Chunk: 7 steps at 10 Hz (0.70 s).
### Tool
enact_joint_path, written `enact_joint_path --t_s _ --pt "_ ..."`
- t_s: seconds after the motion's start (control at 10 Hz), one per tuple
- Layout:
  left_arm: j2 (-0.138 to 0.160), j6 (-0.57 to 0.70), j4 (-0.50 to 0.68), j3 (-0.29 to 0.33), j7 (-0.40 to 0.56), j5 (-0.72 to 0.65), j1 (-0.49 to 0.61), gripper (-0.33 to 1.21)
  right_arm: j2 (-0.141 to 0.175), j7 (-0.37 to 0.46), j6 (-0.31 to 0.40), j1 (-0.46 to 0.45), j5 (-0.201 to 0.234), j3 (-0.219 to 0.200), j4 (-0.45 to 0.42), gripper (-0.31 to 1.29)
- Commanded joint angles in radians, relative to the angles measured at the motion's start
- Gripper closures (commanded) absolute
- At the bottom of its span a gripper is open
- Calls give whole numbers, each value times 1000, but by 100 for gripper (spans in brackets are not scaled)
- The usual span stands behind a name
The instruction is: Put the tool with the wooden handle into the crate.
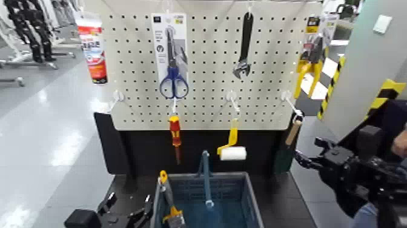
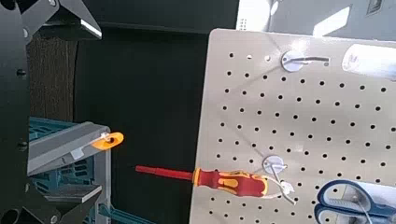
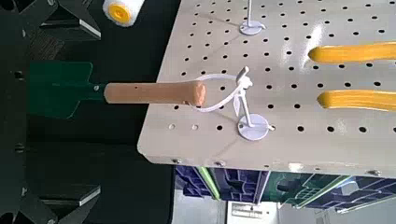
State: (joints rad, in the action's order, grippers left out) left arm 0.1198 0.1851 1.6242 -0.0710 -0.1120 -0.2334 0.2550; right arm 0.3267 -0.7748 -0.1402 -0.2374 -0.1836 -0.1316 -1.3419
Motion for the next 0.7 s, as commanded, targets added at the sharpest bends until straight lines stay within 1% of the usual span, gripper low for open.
enact_joint_path --t_s 0.1,0.2,0.5,0.7 --pt "0 2 -1 0 0 -1 1 15 3 -3 30 -48 -13 50 72 15" --pt "0 2 -1 0 0 0 1 15 3 -6 44 -66 -16 64 99 16" --pt "-2 4 -1 2 0 0 1 15 0 -6 70 -100 -27 84 139 17" --pt "-2 5 -1 0 0 -1 1 15 -1 -6 83 -122 -34 95 162 21"
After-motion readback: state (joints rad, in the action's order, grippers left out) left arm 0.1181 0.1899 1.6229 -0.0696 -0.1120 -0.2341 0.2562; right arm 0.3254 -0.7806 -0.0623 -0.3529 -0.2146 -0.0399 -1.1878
